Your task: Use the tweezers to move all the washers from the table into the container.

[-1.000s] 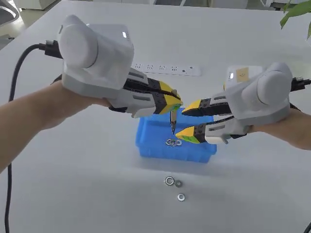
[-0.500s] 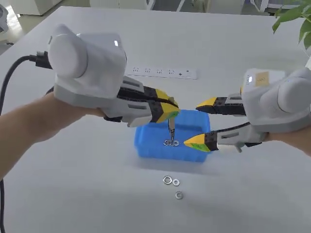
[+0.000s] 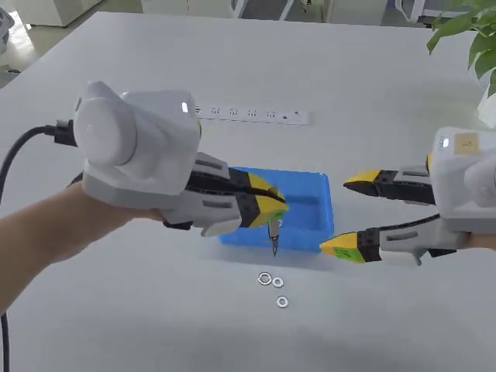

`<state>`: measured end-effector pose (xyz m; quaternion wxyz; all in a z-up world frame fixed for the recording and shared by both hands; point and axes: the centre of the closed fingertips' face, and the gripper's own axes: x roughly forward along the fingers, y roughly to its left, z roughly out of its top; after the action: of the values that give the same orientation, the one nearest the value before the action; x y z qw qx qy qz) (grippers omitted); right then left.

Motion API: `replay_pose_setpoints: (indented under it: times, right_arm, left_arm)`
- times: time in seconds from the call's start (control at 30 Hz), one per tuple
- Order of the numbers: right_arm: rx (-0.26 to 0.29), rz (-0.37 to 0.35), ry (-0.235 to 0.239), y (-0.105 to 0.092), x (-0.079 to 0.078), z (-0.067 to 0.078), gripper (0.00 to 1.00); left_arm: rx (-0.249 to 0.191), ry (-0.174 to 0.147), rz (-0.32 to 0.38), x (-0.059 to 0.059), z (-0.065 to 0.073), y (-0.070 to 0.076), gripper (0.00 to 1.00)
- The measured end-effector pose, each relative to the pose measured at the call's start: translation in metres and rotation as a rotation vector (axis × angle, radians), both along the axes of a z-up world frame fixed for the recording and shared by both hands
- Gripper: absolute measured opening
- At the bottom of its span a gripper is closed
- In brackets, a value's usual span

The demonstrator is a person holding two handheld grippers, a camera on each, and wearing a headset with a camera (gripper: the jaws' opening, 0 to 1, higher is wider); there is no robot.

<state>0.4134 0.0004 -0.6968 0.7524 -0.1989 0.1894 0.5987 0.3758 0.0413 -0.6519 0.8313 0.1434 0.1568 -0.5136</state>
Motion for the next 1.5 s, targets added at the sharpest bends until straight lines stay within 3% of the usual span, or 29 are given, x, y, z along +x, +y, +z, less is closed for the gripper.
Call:
replay_pose_setpoints:
  times: [0.13,0.3,0.43,0.6,0.8,0.97,1.03,1.5]
  right_arm:
    - [0.001,0.001,0.013,-0.004,-0.011,-0.003,0.64]
    - [-0.003,0.011,0.074,-0.006,-0.030,-0.015,0.65]
    - [-0.003,0.012,0.103,-0.006,-0.041,-0.026,0.64]
    - [-0.018,0.012,0.141,-0.008,-0.051,-0.038,0.63]
    - [-0.016,-0.003,0.174,-0.013,-0.058,-0.050,0.63]
    - [-0.011,-0.013,0.195,-0.018,-0.063,-0.056,0.63]
    - [-0.006,-0.022,0.203,-0.020,-0.064,-0.056,0.63]
    - [-0.012,-0.027,0.215,-0.020,-0.067,-0.058,0.63]
  left_arm:
    - [0.008,0.025,-0.008,-0.009,-0.014,-0.005,0.06]
    - [0.003,0.054,-0.005,-0.019,-0.028,-0.009,0.06]
    - [-0.029,0.064,0.013,-0.020,-0.032,-0.011,0.06]
    - [-0.009,0.080,0.009,-0.022,-0.044,-0.012,0.06]
    - [-0.023,0.083,0.031,-0.017,-0.048,-0.014,0.06]
    - [-0.006,0.081,0.022,-0.017,-0.054,-0.015,0.06]
    - [-0.015,0.091,0.018,-0.018,-0.055,-0.016,0.06]
    - [-0.003,0.074,0.007,-0.020,-0.055,-0.020,0.06]
